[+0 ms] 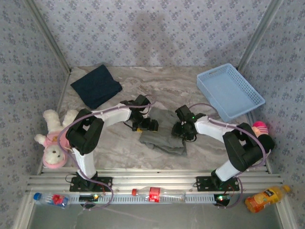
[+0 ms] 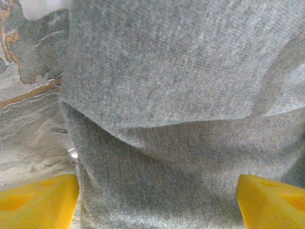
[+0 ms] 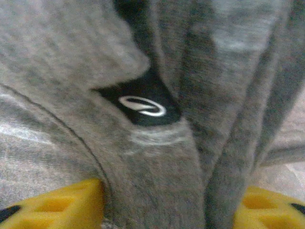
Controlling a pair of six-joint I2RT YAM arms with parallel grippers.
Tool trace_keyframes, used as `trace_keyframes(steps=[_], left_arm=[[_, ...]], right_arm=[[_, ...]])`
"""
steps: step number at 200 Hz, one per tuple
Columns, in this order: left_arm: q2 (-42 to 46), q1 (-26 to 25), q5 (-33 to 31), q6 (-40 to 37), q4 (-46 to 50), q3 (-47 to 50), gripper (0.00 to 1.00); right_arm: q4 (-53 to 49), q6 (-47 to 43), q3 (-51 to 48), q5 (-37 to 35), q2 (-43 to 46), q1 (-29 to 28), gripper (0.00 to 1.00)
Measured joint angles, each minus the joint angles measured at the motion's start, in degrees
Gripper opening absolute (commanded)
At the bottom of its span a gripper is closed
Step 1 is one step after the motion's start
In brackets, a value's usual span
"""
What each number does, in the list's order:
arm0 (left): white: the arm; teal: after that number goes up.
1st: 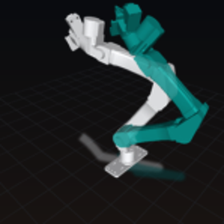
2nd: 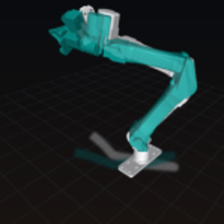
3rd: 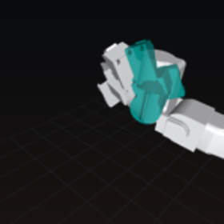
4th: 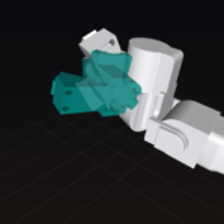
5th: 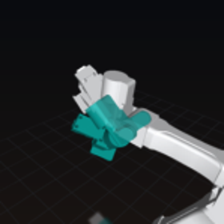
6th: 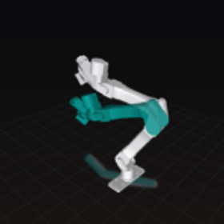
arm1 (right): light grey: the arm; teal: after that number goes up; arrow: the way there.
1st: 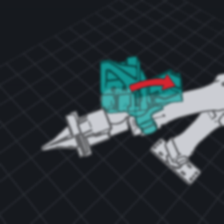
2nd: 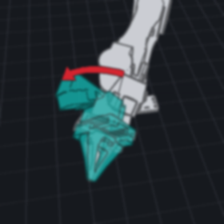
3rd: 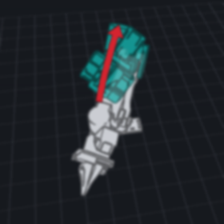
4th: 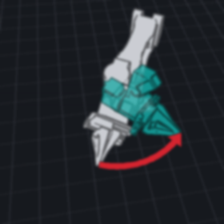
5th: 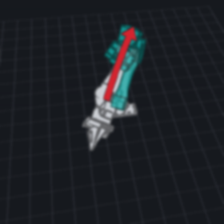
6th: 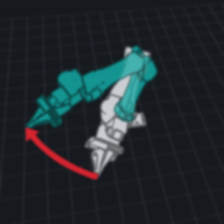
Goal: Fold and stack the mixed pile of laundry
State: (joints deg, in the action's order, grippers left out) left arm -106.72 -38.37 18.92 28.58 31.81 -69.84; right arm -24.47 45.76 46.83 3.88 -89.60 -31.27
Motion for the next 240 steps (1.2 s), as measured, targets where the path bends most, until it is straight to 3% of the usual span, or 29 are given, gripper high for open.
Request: trace_keyframes(steps=[32,85,152,188,240], left_arm=[[0.0,0.0,0.0,1.4,0.0,0.0,0.86],[2.1,4.5,-1.8,3.6,1.6,-2.1,0.89],[4.0,23.3,-6.1,2.2,3.1,-13.9,0.89],[-3.3,28.4,-9.6,1.9,2.9,-23.3,0.89],[-21.1,32.2,-13.1,1.9,5.9,-43.9,0.89]], right_arm=[[1.2,-0.1,1.2,1.7,-0.9,0.0,0.0],[0.8,-2.2,2.4,3.7,-1.5,1.5,0.0],[-3.5,-7.5,6.5,4.5,-2.9,9.2,0.0],[-4.0,-10.0,9.0,4.5,-5.9,9.4,0.0],[-4.0,-11.0,11.7,6.4,-8.9,8.0,0.0]])
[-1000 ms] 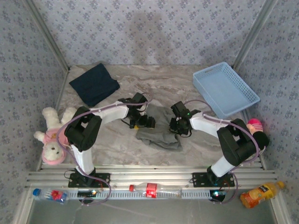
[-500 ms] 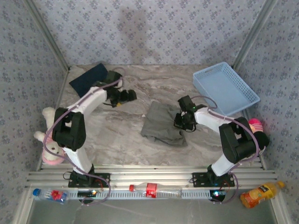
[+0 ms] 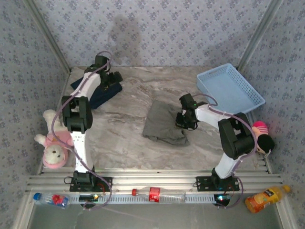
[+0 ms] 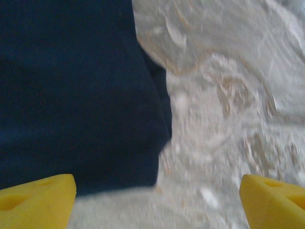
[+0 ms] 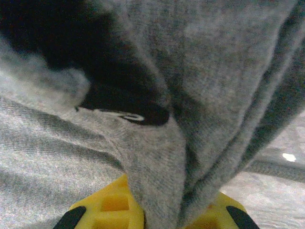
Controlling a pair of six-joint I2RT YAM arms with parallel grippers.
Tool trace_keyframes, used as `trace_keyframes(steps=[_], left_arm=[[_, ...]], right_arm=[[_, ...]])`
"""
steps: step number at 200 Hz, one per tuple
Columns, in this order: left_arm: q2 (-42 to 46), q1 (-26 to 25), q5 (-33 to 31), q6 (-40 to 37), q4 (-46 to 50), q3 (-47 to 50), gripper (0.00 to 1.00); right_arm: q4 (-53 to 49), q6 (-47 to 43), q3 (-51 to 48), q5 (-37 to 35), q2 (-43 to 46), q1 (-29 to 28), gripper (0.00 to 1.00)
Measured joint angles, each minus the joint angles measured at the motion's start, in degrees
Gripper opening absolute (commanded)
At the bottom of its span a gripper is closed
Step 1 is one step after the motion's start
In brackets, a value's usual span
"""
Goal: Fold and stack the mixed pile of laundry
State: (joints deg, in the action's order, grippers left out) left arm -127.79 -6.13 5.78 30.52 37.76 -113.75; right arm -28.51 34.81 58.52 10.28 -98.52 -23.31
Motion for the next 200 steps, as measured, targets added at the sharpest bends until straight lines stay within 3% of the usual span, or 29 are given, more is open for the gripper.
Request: trace_keyframes(steps=[34,64,96,142,200], left_arm=[[-10.1,1.3,0.5,0.0,4.1,-15.0,0.88],[-13.2,1.2,1.5,0.1,6.6,-17.9,0.88],[-11.6,0.9,2.7,2.8,4.2,-8.3,0.88],[-3.1,-0.1,3.9,12.5,-8.4,8.7,0.87],[2.0,-6.9,8.1,19.1,-15.9,18.2,0.89]], right_arm=[[0.0,-0.2,1.1,1.4,-0.9,-0.1,0.0],[-0.3,0.1,3.1,2.6,-0.9,0.0,0.0],[-0.9,1.0,9.0,4.0,-1.1,1.0,0.0],[-0.6,3.0,15.5,4.4,-1.1,2.5,0.0],[-2.6,4.6,21.2,4.4,1.6,3.1,0.0]])
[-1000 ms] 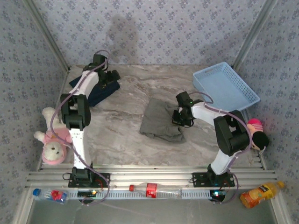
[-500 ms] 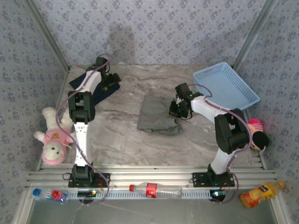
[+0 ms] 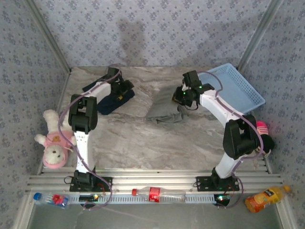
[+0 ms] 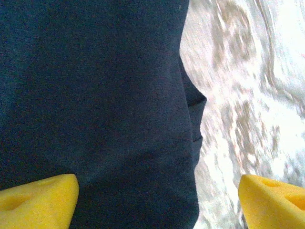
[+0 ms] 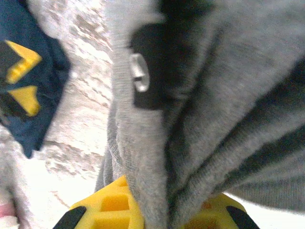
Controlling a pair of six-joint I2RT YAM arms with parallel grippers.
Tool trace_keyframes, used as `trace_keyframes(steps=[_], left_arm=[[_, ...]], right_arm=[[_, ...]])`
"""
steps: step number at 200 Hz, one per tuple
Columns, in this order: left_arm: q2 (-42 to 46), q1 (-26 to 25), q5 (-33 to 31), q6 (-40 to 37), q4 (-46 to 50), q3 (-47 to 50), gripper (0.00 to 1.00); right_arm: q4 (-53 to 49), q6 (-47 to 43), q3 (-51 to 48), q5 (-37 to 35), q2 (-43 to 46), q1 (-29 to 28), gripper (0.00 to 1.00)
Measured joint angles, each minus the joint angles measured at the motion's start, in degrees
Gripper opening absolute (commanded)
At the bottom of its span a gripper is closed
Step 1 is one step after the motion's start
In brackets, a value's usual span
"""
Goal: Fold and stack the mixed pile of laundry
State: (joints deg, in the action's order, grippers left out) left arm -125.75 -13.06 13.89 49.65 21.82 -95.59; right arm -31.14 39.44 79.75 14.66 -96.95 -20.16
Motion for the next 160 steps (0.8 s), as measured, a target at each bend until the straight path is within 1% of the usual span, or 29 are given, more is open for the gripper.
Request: trace_keyframes(steps=[14,18,21,43,63,89,106,126,145,160], left_arm=[[0.4,-1.2,2.1,0.0,0.8,0.3,0.92],[0.5,-1.3,2.5,-0.1,1.2,0.2,0.99],[0.5,-1.4,2.9,-0.5,1.8,0.0,0.99],[0.7,-1.6,4.7,-3.3,6.8,-2.6,1.0],[3.2,-1.5,6.6,-5.6,10.8,-3.2,1.0],[7.3,-1.4,11.4,-6.1,11.9,-3.2,1.0],[9.4,-1.4,15.5,-4.9,9.6,-2.4,1.0],[11.1,-1.7,18.8,-3.2,5.6,0.3,1.0],[12.5,-2.4,21.6,-0.5,0.1,4.4,1.0],[13.6,-3.2,23.7,2.6,-5.6,8.8,1.0]], right_arm=[[0.0,0.1,1.2,0.2,0.8,0.4,0.0],[0.1,0.2,1.3,0.2,1.0,0.6,0.0],[0.1,0.2,1.3,0.4,1.2,0.7,0.0],[0.0,0.2,1.3,1.7,1.7,1.3,0.0],[0.0,0.2,1.3,3.5,1.8,1.7,0.0],[-0.1,0.3,1.5,7.5,2.9,2.3,0.0],[-0.3,0.5,3.2,10.9,3.7,2.8,0.0],[1.0,0.5,4.5,14.6,5.2,3.4,0.0],[3.3,1.3,4.4,17.7,7.1,4.3,0.0],[7.3,3.1,3.2,19.9,8.3,5.1,0.0]])
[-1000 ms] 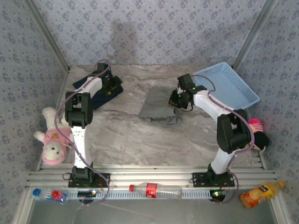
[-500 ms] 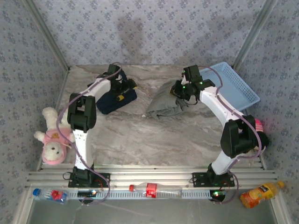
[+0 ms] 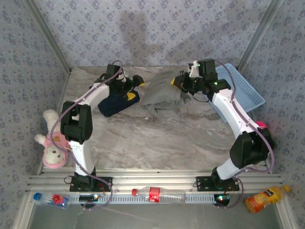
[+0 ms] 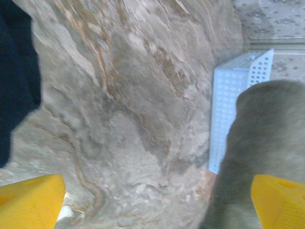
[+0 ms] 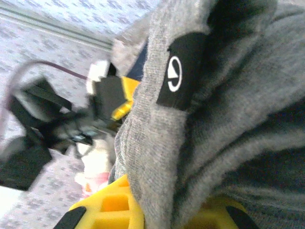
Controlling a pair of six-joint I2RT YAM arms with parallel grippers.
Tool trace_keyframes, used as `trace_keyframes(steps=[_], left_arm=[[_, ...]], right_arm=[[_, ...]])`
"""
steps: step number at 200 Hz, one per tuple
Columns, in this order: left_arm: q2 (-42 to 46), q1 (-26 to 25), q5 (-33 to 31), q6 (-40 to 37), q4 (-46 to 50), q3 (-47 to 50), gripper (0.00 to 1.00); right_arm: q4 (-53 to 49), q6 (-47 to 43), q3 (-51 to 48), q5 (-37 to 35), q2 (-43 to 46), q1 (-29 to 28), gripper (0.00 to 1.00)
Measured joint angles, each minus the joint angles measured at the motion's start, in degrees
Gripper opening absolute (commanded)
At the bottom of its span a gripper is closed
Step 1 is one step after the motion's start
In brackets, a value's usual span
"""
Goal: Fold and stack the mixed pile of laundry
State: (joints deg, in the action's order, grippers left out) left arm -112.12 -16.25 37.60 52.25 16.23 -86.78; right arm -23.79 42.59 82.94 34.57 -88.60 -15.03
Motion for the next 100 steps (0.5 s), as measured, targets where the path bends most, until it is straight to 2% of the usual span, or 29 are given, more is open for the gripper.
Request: trace_keyframes(steps=[33,69,86,100], left_arm=[[2.2,-2.3,3.1,8.9,-12.7,8.8,0.99],[4.0,-5.1,3.1,18.6,-24.5,14.8,0.96],[5.1,-5.5,2.9,21.2,-27.2,15.4,0.89],[6.4,-5.5,2.4,23.1,-29.4,15.4,0.79]], right_arm=[[7.9,4.6,-3.2,2.9,0.6,0.5,0.0],[12.3,7.3,-5.6,4.1,0.7,0.0,0.0],[14.1,8.3,-7.1,4.3,0.7,-0.1,0.0],[15.0,9.0,-8.0,4.3,0.6,-0.3,0.0]])
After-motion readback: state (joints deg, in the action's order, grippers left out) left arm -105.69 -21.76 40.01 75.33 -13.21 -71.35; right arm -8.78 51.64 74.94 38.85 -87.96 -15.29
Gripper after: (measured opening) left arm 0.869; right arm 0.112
